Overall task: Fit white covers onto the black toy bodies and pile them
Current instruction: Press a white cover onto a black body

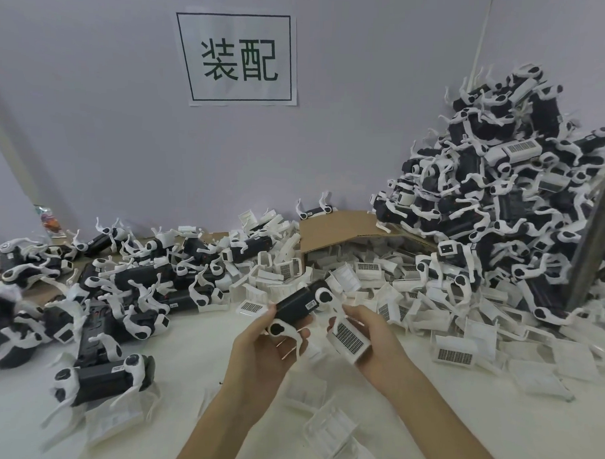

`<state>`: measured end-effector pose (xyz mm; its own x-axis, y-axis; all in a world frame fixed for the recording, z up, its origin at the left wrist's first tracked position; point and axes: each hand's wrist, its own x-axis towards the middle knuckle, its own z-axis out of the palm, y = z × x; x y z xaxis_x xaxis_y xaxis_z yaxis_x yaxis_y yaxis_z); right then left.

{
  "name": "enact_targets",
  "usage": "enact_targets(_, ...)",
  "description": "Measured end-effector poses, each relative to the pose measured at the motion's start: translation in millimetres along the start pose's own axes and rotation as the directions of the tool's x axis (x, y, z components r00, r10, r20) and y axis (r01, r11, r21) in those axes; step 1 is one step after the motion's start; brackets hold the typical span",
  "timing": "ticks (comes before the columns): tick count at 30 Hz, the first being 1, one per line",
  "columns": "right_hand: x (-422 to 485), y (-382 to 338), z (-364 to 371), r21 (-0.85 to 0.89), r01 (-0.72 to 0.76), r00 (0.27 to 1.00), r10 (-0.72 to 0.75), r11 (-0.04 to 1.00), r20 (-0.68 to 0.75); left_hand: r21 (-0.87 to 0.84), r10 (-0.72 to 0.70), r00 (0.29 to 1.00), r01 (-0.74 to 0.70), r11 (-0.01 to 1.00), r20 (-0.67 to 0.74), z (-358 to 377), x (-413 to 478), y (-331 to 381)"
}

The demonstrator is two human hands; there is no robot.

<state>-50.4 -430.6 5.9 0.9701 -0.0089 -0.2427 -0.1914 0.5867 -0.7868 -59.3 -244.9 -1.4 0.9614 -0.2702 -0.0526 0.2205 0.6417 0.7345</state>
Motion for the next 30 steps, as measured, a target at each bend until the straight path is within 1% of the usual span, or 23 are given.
enact_targets(2,1,-2,-3,0.019,0.029,0.999,-0.029,0.999,-0.035,-0.019,0.045,0.999,-0.045,0.999,-0.019,-1,1,3)
enact_targets(3,1,-3,-4,0.042,0.044,0.998,-0.042,0.998,-0.046,-0.001,0.074,0.997,-0.074,0.997,-0.034,-2,1,4)
enact_targets(5,1,-6,-6,0.081,0.071,0.996,-0.065,0.994,-0.068,0.084,0.14,0.989,-0.135,0.987,-0.049,-3,1,6)
enact_targets(7,2,-8,-6,0.082,0.097,0.992,-0.09,0.992,-0.083,0.156,0.193,0.98,-0.183,0.971,-0.051,-2,1,6)
enact_targets(10,1,-7,-5,0.052,0.138,0.989,-0.135,0.989,-0.058,0.245,0.238,0.968,-0.212,0.946,-0.08,-1,1,3)
enact_targets(12,2,-7,-4,0.05,0.17,0.985,-0.169,0.984,-0.022,0.293,0.251,0.965,-0.22,0.931,-0.074,-1,2,0)
enact_targets(15,-2,-8,2,0.103,0.197,0.977,-0.204,0.975,0.063,0.291,0.226,0.971,-0.196,0.937,-0.075,-1,5,-4)
enact_targets(18,-7,-7,7,0.138,0.206,0.964,-0.225,0.969,0.142,0.228,0.172,0.98,-0.146,0.963,-0.097,-2,7,-4)
enact_targets(21,-9,-4,9,0.11,0.245,0.954,-0.26,0.963,0.15,0.191,0.094,0.993,-0.079,0.978,-0.071,0,4,-3)
enact_targets(24,-8,1,10,0.001,0.344,0.93,-0.341,0.939,0.139,0.203,0.014,1.0,-0.015,0.979,0.002,2,0,-4)
enact_targets(26,-7,4,10,-0.16,0.436,0.899,-0.422,0.886,0.113,0.209,-0.02,0.999,0.012,0.978,0.035,4,-2,-6)
enact_targets(27,-7,6,9,-0.294,0.492,0.869,-0.485,0.819,0.103,0.205,-0.031,0.999,0.022,0.979,0.041,5,-2,-7)
enact_targets(28,-7,8,9,-0.444,0.544,0.822,-0.558,0.712,0.112,0.204,-0.036,0.998,0.026,0.979,0.045,5,-2,-9)
enact_targets(29,-7,10,9,-0.569,0.582,0.767,-0.625,0.581,0.146,0.206,-0.037,0.998,0.026,0.978,0.049,6,-3,-10)
enact_targets(30,-7,12,9,-0.653,0.604,0.712,-0.677,0.456,0.185,0.212,-0.034,0.998,0.022,0.977,0.054,6,-3,-11)
